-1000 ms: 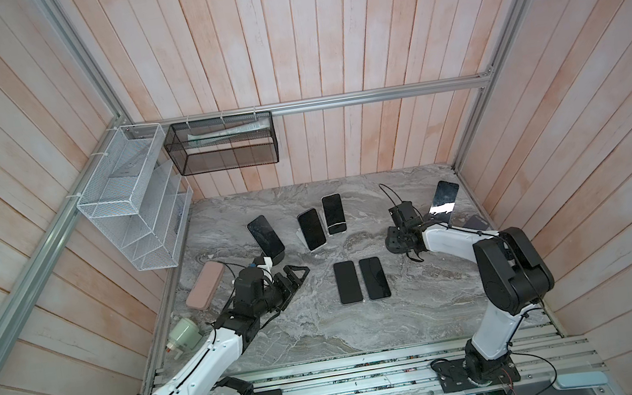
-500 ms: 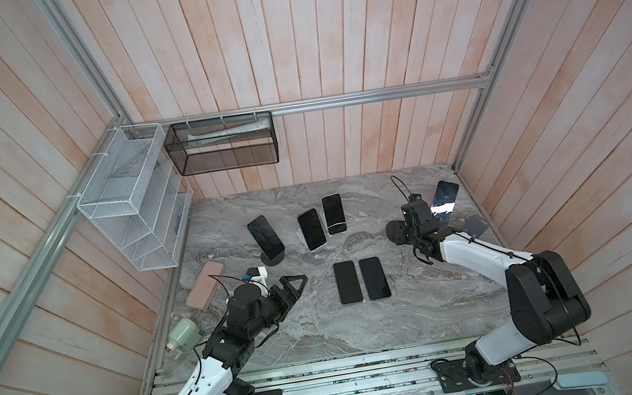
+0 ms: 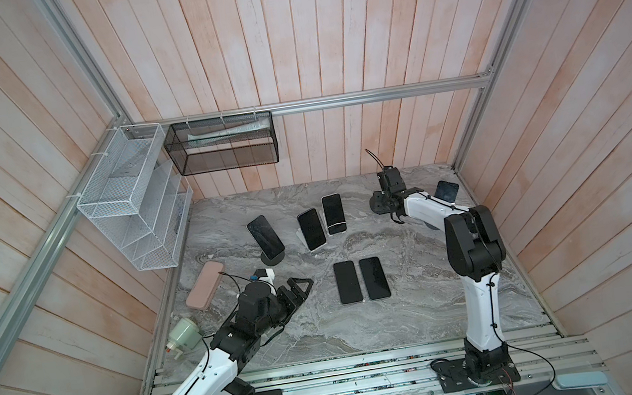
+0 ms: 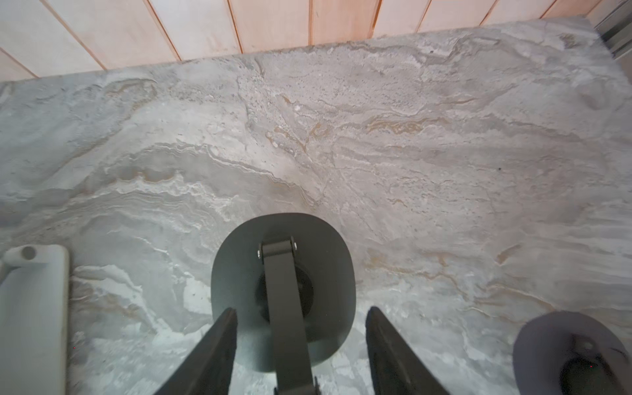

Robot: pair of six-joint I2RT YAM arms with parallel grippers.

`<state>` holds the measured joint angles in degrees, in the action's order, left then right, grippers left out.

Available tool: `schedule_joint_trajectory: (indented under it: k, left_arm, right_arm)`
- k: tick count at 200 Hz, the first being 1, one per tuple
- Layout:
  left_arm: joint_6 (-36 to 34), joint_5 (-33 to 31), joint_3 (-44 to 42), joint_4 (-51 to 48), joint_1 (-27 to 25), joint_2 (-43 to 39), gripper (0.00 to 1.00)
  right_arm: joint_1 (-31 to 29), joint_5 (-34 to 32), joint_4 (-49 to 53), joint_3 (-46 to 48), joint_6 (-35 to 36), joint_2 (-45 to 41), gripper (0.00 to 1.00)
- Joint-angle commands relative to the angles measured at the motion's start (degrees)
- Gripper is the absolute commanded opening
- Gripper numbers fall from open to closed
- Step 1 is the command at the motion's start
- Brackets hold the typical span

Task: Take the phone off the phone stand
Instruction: 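Swing the open right gripper to the phone on the stand near the far corner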

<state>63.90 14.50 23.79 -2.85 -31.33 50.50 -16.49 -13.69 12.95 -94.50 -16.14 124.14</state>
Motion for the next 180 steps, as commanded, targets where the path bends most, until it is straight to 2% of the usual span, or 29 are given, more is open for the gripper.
schedule_joint_trajectory:
  k: [1,21,36,51,72,102,122,139,154,180]
  left_arm:
    - [-3.17,1.04,1.93,5.19,-0.31,3.16,0.96]
    - [-5.24,2.14,3.37,5.66,-0.30,4.69,0.96]
    - [-6.37,2.22,4.26,4.75,-0.29,4.70,0.96]
    - [-6.77,1.26,4.73,4.01,-0.29,4.51,0.96]
    - [-6.95,0.82,5.47,4.34,-0.31,4.97,0.97]
    - [-8.05,2.18,8.44,2.68,-0.30,7.47,0.97]
    - [-10.66,1.09,12.30,-4.66,-0.26,7.02,0.97]
    - [-10.43,-2.13,13.19,-10.70,-0.31,4.42,0.97]
    - [-8.13,-4.04,8.96,-10.46,-0.31,0.40,0.97]
    - [1.03,-4.59,-3.60,0.15,-0.28,-5.91,0.97]
  right_arm:
    - [-0.36,-1.31,3.16,-3.13,1.45,2.90,0.60]
    - [-0.51,-1.20,5.06,-5.38,1.55,5.03,0.64]
    - [-0.56,-1.01,5.08,-4.94,1.80,5.02,0.71]
    - [-0.56,-1.16,5.47,-4.09,1.78,3.86,0.78]
    - [-0.65,-1.16,5.27,-0.92,1.39,-0.46,0.83]
    - [-0.66,-2.01,4.11,6.23,0.40,-11.97,0.86]
    - [-0.71,-2.35,3.73,12.33,-1.32,-21.48,0.86]
    - [-0.84,0.00,0.46,20.79,-3.07,-30.73,0.86]
    - [-0.80,2.37,-5.80,30.27,-5.71,-39.33,0.86]
    - [-0.65,0.93,-8.41,38.92,-7.32,-51.13,0.86]
